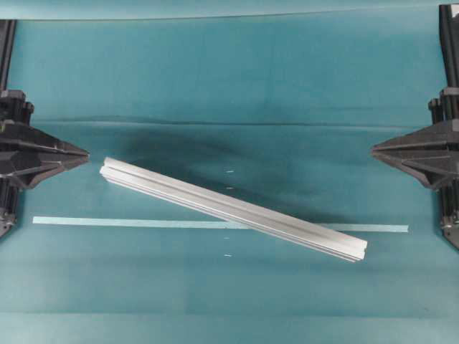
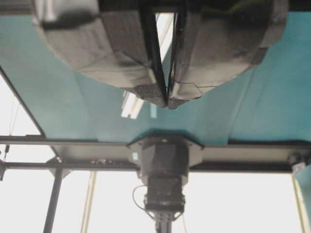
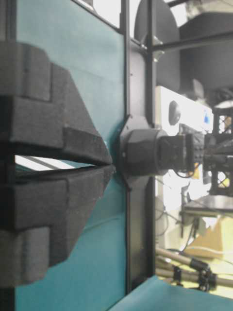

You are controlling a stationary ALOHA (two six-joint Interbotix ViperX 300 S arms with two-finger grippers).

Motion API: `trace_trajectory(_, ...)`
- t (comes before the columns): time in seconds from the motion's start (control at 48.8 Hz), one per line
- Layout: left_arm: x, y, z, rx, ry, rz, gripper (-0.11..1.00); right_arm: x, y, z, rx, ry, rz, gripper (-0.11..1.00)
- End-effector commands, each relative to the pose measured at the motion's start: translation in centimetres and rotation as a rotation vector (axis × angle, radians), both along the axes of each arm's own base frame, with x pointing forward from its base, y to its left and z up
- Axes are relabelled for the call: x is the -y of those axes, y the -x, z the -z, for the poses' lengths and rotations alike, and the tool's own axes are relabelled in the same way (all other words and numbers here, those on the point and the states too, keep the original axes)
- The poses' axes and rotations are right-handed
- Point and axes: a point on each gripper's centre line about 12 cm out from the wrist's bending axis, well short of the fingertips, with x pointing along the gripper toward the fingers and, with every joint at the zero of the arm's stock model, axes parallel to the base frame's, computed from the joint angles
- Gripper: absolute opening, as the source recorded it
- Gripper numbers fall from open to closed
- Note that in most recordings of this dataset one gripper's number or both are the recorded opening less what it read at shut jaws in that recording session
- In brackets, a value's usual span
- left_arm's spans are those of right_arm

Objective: Lift the metal rail with both hands.
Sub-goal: 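Move both grippers down toward opposite ends of the silver rail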

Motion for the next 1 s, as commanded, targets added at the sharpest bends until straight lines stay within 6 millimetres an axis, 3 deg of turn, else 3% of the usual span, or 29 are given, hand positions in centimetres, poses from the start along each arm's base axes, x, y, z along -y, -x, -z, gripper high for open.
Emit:
trace_trajectory(0.0, 0.2, -0.7, -0.6, -0.020, 0.014, 0.010, 0.14, 0.0, -0.2, -0.3, 0.008, -0.023, -0.004, 0.14)
trace_trajectory(0.061, 0.2, -1.0, -0.8, -0.046, 0.034, 0.012, 0.16, 0.1, -0.3, -0.1, -0.009, -0.083, 0.002, 0.16)
trace_trajectory(0.164, 0.2, -1.3, -1.4, -0.077, 0.060, 0.011, 0.04, 0.2, -0.3, 0.2, -0.042, -0.179, 0.006, 0.03)
trace_trajectory(0.307, 0.0, -1.6, -1.7, -0.141, 0.055, 0.003, -0.03, 0.0, -0.6, 0.0, -0.118, -0.268, 0.000, -0.01)
trace_trajectory(0.574, -0.8, -3.4, -2.6, -0.394, 0.022, -0.039, -0.04, -0.3, -2.1, 0.4, -0.487, -0.493, 0.049, -0.01)
trace_trajectory(0.717, -1.3, -4.6, -3.3, -0.528, -0.057, -0.045, -0.04, -0.5, -3.1, 0.3, -0.652, -0.518, 0.078, -0.01)
trace_trajectory(0.86, -2.0, -6.0, -2.8, -0.654, -0.207, -0.025, -0.04, -0.7, -4.7, 0.1, -0.760, -0.522, 0.093, -0.01)
trace_trajectory(0.983, -2.7, -7.3, -2.5, -0.718, -0.238, -0.028, -0.04, -1.1, -6.3, 0.1, -0.855, -0.518, 0.097, -0.01)
